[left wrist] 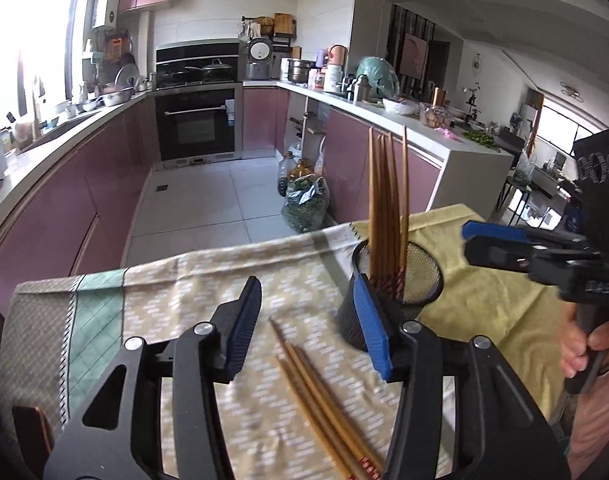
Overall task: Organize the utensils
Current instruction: 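Move the right gripper back to the chopsticks and close on one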
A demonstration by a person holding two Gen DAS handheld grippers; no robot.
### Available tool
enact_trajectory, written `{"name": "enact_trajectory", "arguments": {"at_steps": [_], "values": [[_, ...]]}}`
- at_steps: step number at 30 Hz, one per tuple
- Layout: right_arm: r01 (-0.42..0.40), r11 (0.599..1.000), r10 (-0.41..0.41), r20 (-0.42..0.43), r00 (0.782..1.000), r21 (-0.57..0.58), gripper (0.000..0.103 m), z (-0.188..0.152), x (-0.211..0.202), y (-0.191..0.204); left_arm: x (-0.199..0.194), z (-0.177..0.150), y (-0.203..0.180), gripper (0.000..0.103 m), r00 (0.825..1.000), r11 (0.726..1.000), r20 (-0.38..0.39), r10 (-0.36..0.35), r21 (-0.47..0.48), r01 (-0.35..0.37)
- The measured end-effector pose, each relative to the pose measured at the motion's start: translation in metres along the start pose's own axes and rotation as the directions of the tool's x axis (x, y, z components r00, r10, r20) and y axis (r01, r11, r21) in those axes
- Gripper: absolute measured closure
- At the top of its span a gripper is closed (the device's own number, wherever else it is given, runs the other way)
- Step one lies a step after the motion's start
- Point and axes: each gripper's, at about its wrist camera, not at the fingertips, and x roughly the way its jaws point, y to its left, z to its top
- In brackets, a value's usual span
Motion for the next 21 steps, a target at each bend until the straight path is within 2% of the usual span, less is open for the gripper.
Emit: {"name": "enact_trajectory", "arguments": {"at_steps": [4, 7, 13, 21], "values": [[-0.058, 0.997, 0.055, -0.054, 0.997, -0.047, 0.061, -0.019, 0.003, 0.024, -0.002, -0.029, 0.007, 0.055, 0.998, 0.999, -0.053, 0.031, 0.018, -0.03], [-0.046, 0.997, 0.039, -0.12, 0.992, -0.057, 0.061, -0.036, 0.019, 0.031, 0.003, -0.049, 0.011, 0.055, 0.994, 0.999, -0.104, 0.033, 0.01, -0.032], [-0.024, 0.999, 0.017, -0.252, 0.968, -0.024, 0.061, -0.074, 0.057, 0.034, 0.015, -0.085, 0.018, 0.055, 0.981, 0.999, -0.187, 0.045, -0.007, -0.047], [0.005, 0.999, -0.02, -0.32, 0.947, -0.048, 0.061, -0.1, 0.075, 0.048, 0.024, -0.11, 0.021, 0.055, 0.971, 0.999, -0.235, 0.034, -0.033, -0.043]]}}
